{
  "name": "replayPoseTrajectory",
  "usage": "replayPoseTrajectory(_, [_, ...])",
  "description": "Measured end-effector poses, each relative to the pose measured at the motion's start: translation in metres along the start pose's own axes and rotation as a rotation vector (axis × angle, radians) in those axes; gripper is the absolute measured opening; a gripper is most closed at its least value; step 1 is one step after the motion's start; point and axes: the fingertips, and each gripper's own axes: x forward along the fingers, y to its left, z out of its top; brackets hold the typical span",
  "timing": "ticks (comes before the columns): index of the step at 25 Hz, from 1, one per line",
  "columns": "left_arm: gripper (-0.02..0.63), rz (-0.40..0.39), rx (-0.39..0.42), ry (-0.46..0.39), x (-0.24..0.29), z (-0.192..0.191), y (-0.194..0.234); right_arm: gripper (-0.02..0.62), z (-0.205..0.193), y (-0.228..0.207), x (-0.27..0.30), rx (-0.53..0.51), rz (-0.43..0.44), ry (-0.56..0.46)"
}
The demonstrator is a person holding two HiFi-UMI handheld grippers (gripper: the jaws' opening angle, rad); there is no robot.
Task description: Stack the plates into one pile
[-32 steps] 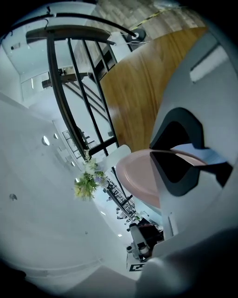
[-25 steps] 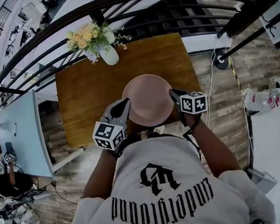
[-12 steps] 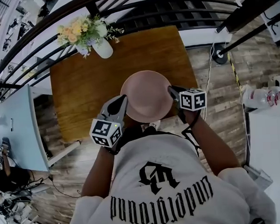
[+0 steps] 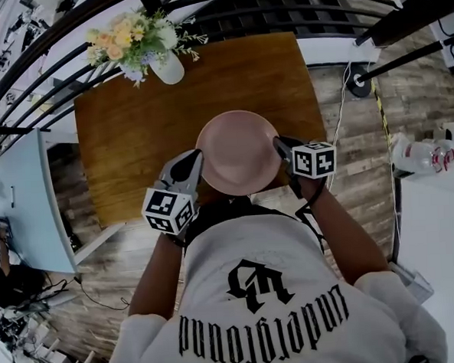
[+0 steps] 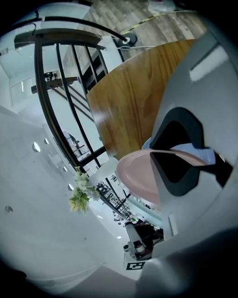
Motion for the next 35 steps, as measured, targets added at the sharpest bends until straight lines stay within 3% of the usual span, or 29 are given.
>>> replayPoseTrajectory(30, [0.046,-0.030,-0.121,0.110,0.023,-0.058,0.036,0.032,-0.059,-0.033,0.045,0.047,-0.098,0.138])
replayPoseTrajectory(35, [0.046,-0.040,-0.121,0.126,0.027,-0.065,0.035,0.075,-0.058,-0.038,0.047,0.017,-0.120,0.130])
